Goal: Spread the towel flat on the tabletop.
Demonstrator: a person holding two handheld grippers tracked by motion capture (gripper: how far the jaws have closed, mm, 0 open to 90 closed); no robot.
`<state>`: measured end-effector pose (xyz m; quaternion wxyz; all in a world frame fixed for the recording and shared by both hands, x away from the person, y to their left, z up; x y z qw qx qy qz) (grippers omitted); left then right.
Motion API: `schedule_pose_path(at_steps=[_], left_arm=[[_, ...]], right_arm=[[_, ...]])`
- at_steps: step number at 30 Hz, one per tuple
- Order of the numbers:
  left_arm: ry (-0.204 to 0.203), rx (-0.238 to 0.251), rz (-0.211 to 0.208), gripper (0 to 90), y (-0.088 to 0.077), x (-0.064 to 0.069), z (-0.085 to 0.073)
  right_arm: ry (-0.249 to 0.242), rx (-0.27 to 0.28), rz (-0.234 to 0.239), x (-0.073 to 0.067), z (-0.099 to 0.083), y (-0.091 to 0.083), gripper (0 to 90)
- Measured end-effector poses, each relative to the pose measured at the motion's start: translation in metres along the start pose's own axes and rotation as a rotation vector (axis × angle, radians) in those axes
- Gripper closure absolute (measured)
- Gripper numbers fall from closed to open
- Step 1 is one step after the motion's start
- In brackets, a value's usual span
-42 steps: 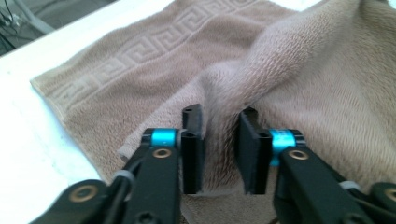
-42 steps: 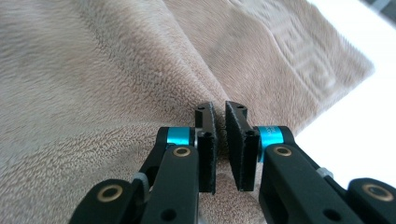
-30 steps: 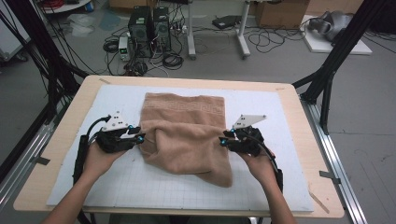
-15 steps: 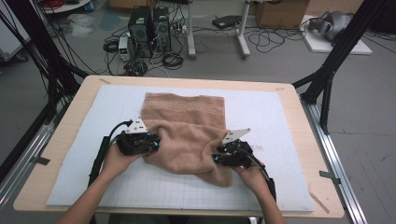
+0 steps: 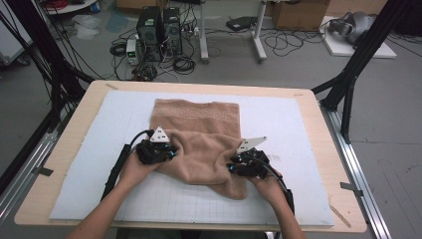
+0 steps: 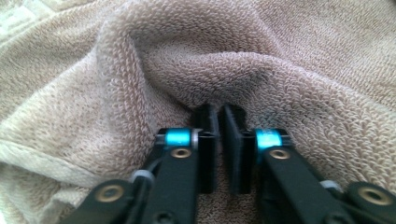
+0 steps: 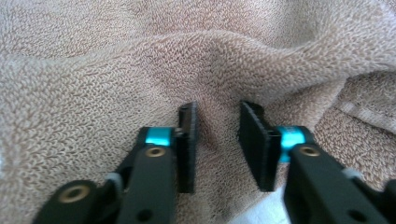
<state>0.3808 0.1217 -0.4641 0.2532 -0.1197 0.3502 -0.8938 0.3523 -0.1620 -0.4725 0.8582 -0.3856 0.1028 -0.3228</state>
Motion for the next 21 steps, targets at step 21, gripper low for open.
schedule_pose_path(at_steps=[21], left_arm=[[0.020,0.228,0.049,87.4,-0.108,0.003,-0.003]], right_arm=[[0.004,0.143,-0.019,0.005,0.007,-0.073,85.8]])
Point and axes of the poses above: each handheld gripper's, and its own axes: y roughly forward along the jaws, z roughly out of its top, x roughly to its right, the point moved 5 cm from there along y, roughly forward along the jaws, and after that the axes turned 8 degrees about -z, right-handed, at the moved point
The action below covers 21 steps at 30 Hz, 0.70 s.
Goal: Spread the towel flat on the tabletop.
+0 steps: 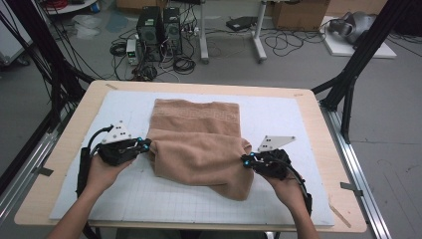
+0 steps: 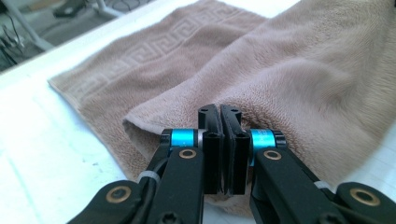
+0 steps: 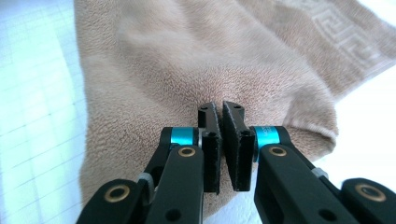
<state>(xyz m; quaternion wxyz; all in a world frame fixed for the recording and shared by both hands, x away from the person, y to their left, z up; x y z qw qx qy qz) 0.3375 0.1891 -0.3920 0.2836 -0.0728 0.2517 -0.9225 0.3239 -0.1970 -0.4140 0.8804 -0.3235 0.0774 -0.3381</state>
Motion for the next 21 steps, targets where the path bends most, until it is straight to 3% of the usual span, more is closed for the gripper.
schedule_pose_path(at_steps=[14,19,21], left_arm=[[0.120,0.093,0.013,87.3,-0.068,0.034,0.023],[0.133,0.086,-0.007,87.3,-0.083,0.052,0.011],[0.134,0.056,-0.042,86.9,-0.084,0.061,0.002]], right_arm=[[-0.071,0.076,-0.013,-0.017,0.020,-0.049,85.5],[-0.091,0.086,0.007,-0.031,0.019,-0.060,85.2],[-0.102,0.083,0.026,-0.038,0.017,-0.062,83.6]])
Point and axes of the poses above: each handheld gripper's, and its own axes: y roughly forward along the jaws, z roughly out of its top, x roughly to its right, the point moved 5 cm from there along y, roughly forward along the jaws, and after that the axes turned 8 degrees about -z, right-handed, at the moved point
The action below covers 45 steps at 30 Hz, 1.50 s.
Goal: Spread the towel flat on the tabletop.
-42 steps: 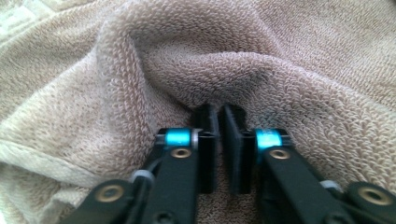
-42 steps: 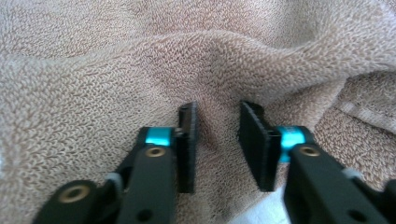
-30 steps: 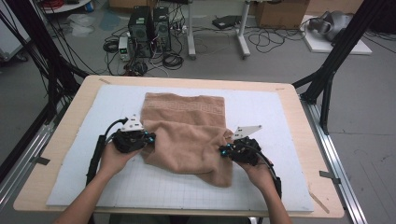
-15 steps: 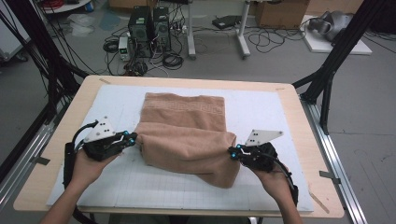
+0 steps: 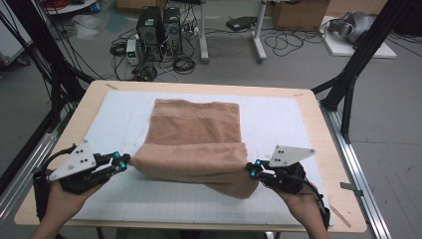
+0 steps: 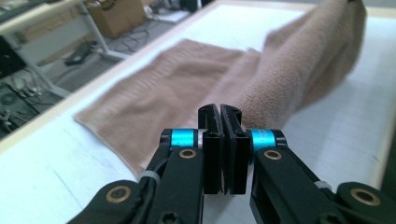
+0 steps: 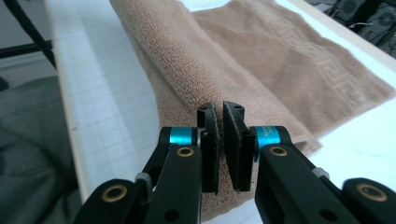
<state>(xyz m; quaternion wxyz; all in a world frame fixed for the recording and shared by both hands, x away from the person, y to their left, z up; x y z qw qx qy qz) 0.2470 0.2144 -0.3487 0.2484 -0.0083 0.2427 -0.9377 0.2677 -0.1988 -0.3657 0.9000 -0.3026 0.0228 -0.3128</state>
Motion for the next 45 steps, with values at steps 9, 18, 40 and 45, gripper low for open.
schedule_pose_path(at_steps=[9,18,40,45], left_arm=[[-0.052,-0.043,-0.022,68.7,0.014,-0.005,-0.024],[-0.105,-0.155,-0.082,60.3,0.084,-0.022,-0.072],[-0.035,-0.173,-0.056,86.0,0.064,0.003,-0.073],[-0.008,-0.146,-0.054,86.0,0.035,0.024,-0.065]], right_arm=[[0.049,-0.010,0.045,-0.007,-0.006,0.011,66.3],[0.084,-0.172,0.076,-0.004,-0.049,0.079,58.6],[0.049,-0.108,0.125,-0.021,-0.039,0.062,84.6],[0.010,-0.065,0.140,-0.042,-0.027,0.040,84.6]])
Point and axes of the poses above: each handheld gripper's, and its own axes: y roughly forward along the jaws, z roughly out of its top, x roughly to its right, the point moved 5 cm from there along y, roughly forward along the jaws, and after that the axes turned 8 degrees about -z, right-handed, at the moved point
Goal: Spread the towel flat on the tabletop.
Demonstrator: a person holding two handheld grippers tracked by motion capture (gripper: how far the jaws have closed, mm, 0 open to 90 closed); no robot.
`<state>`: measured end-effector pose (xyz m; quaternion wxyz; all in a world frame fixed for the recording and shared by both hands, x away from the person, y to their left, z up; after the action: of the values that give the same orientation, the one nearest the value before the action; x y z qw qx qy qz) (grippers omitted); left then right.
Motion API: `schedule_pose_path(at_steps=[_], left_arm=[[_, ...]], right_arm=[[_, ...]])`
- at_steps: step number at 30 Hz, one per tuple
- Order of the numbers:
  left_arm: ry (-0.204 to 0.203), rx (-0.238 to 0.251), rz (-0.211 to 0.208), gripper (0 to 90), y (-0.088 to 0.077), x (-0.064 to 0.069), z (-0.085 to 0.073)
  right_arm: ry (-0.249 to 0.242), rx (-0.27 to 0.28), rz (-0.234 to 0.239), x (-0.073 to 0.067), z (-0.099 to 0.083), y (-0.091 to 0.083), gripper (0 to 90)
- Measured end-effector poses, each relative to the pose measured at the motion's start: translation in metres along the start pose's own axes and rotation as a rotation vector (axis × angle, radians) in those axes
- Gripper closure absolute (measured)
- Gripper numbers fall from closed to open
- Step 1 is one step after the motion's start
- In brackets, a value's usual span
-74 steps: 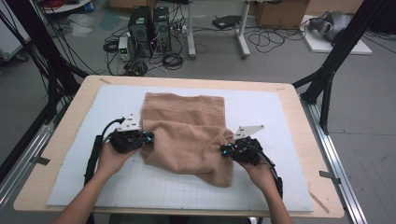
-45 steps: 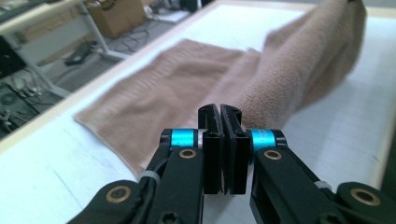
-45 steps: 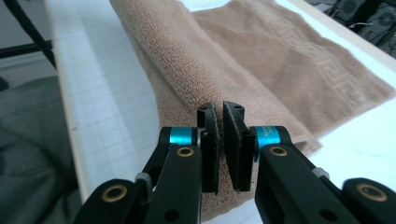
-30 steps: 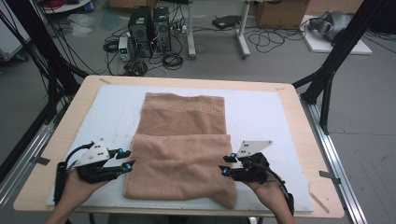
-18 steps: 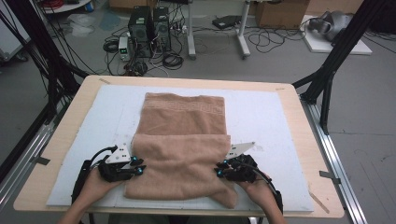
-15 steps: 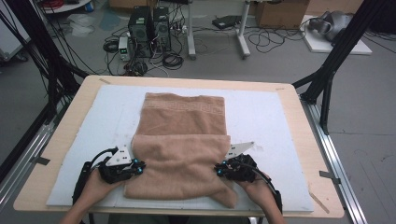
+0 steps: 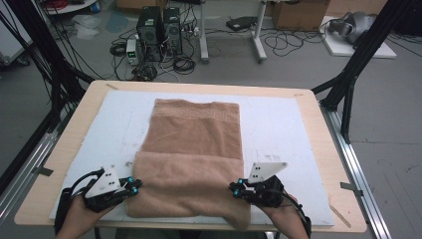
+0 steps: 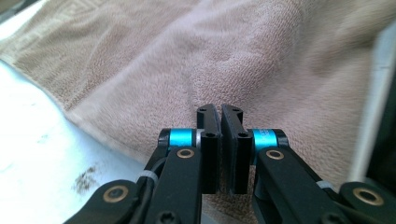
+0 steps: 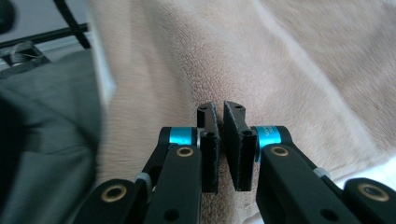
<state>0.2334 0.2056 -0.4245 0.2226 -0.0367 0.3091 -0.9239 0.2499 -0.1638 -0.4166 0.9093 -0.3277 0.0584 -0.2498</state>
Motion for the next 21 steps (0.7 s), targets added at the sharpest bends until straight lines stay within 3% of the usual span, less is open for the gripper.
schedule_pose_path(at_steps=[3,5,8,11,15,17,21], left_arm=[[-0.005,0.018,-0.015,85.9,-0.013,0.014,-0.003],[-0.027,0.026,-0.047,85.0,-0.018,0.019,-0.007],[-0.050,0.044,-0.051,72.1,-0.021,0.015,-0.009],[-0.079,0.071,-0.045,67.8,-0.016,0.000,-0.004],[-0.097,0.074,-0.025,64.5,0.009,-0.025,0.001],[-0.107,0.063,-0.020,62.7,0.021,-0.035,-0.001],[-0.132,0.021,-0.019,59.5,0.048,-0.050,-0.008]], right_arm=[[-0.019,0.015,0.018,-0.017,0.004,-0.011,84.5],[-0.019,0.023,0.050,-0.027,0.004,-0.016,81.0],[0.000,0.060,0.085,-0.031,0.007,-0.021,71.4],[0.017,0.047,0.045,-0.016,0.009,-0.017,68.0],[0.052,0.001,-0.004,0.012,0.004,0.004,65.3],[0.079,-0.025,-0.014,0.027,-0.001,0.019,64.2],[0.095,-0.102,-0.026,0.041,-0.015,0.048,62.5]])
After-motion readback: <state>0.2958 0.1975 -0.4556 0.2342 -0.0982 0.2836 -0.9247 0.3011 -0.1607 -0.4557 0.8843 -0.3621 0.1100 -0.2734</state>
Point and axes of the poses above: each handheld gripper's, and its own axes: y roughly forward along the jaws, z roughly out of its top, x roughly to its right, the point moved 5 cm from there along y, roughly forward along the jaws, and after that the axes turned 8 degrees about -z, right-handed, at the moved point
